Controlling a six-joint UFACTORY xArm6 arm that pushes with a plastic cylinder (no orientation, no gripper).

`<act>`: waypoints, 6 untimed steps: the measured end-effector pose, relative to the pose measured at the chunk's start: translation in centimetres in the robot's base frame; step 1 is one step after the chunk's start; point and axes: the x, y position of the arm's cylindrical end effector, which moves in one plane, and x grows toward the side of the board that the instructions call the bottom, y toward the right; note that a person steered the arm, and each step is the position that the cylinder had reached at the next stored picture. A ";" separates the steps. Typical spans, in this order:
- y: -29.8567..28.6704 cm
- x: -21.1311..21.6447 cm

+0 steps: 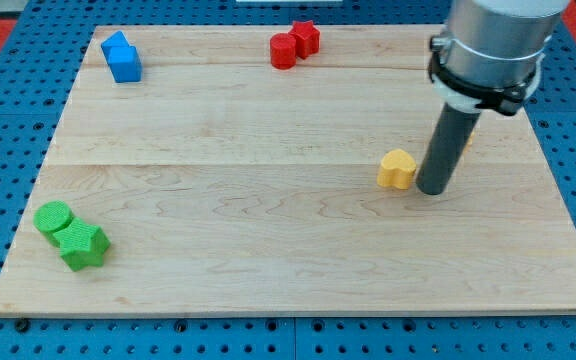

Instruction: Move the yellow heart left to the yellow hexagon

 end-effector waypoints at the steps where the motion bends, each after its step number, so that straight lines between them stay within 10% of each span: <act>1: -5.0 -1.1; 6: -5.9 -5.2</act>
